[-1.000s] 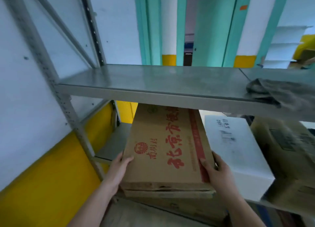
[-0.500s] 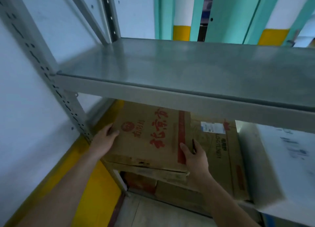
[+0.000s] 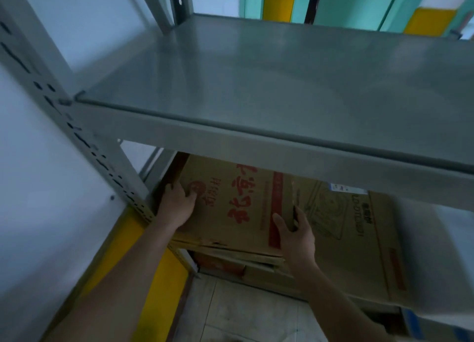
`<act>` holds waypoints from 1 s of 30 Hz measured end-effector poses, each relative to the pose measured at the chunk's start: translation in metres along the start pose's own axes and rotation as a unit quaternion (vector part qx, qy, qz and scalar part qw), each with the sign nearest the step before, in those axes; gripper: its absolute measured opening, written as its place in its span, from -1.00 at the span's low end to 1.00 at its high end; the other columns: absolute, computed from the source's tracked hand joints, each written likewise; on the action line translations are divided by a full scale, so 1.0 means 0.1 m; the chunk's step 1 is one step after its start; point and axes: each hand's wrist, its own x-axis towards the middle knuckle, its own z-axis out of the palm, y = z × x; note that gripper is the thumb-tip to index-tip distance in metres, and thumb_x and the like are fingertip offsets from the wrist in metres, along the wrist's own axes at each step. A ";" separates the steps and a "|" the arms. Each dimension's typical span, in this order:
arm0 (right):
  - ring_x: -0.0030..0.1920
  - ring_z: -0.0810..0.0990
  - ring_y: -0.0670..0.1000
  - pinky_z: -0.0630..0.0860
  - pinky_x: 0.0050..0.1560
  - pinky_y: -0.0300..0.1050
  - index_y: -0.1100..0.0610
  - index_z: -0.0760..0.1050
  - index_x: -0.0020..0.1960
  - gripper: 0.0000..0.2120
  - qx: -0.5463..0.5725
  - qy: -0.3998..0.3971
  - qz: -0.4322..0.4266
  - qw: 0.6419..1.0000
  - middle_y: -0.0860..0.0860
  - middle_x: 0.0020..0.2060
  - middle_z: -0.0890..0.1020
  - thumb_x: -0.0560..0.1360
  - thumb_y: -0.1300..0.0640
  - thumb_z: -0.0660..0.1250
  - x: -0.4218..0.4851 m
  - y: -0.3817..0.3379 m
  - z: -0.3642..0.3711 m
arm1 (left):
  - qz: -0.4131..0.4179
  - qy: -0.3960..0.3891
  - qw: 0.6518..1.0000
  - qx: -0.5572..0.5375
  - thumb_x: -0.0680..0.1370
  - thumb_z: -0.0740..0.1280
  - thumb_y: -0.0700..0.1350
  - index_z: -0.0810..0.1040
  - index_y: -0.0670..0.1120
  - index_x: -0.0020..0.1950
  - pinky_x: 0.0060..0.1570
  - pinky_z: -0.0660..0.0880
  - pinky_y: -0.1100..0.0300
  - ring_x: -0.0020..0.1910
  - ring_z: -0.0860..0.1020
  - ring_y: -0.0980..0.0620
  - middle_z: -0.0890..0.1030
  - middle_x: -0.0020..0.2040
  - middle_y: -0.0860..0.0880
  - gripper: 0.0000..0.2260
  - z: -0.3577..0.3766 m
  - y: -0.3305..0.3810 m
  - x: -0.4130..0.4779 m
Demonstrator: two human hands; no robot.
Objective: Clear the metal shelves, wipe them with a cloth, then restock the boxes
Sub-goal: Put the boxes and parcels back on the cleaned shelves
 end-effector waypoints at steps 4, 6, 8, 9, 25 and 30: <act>-0.05 0.53 -0.18 0.44 -0.20 -0.42 0.04 0.34 0.52 -0.48 -0.028 0.000 0.001 1.000 -0.24 -0.01 0.51 0.61 -0.03 0.36 -0.01 0.05 0.13 | 0.004 0.026 1.000 0.006 0.69 0.14 0.15 0.01 -0.12 0.66 0.50 0.22 -0.11 0.57 0.17 -0.22 0.08 0.63 -0.16 -0.36 0.03 -0.11 0.09; 0.05 0.52 -0.09 0.49 -0.07 -0.31 0.06 0.31 0.53 -0.47 -0.037 -0.004 0.009 0.999 -0.13 0.11 0.53 0.62 -0.03 0.34 0.00 0.10 0.19 | 0.018 0.018 0.999 0.019 0.69 0.13 0.14 0.00 -0.11 0.66 0.52 0.21 -0.11 0.58 0.16 -0.21 0.07 0.64 -0.14 -0.36 0.02 -0.13 0.14; 0.10 0.52 -0.06 0.51 0.04 -0.19 0.07 0.29 0.54 -0.46 -0.047 -0.011 0.018 0.999 -0.08 0.16 0.52 0.62 -0.04 0.34 0.03 0.17 0.24 | 0.028 0.006 0.999 0.040 0.69 0.13 0.12 -0.03 -0.11 0.66 0.53 0.20 -0.11 0.59 0.13 -0.20 0.03 0.65 -0.13 -0.36 0.05 -0.15 0.19; 0.13 0.53 -0.04 0.53 0.09 -0.15 0.07 0.27 0.55 -0.43 -0.052 -0.015 0.020 0.998 -0.08 0.18 0.51 0.62 -0.05 0.34 0.06 0.20 0.27 | 0.025 -0.003 0.999 0.043 0.70 0.13 0.11 -0.04 -0.12 0.66 0.53 0.19 -0.11 0.59 0.12 -0.20 0.01 0.65 -0.13 -0.36 0.08 -0.17 0.23; 0.33 0.51 0.13 0.51 0.35 0.11 0.11 0.29 0.47 -0.54 -0.222 -0.091 0.079 0.968 0.06 0.35 0.50 0.64 -0.02 0.28 0.36 0.47 0.41 | 0.023 -0.078 0.978 0.193 0.70 0.06 0.15 -0.22 -0.24 0.63 0.59 -0.06 -0.08 0.62 -0.20 -0.19 -0.28 0.63 -0.20 -0.28 0.60 -0.42 0.32; 0.38 0.49 0.10 0.49 0.35 0.05 0.07 0.15 0.60 -0.44 -0.229 -0.126 0.093 0.961 0.02 0.43 0.46 0.67 -0.06 0.22 0.33 0.44 0.26 | 0.235 -0.107 0.930 0.262 0.65 0.03 0.29 -0.23 0.15 0.64 0.57 -0.22 -0.17 0.57 -0.39 0.00 -0.42 0.59 0.09 -0.33 0.77 -0.36 0.01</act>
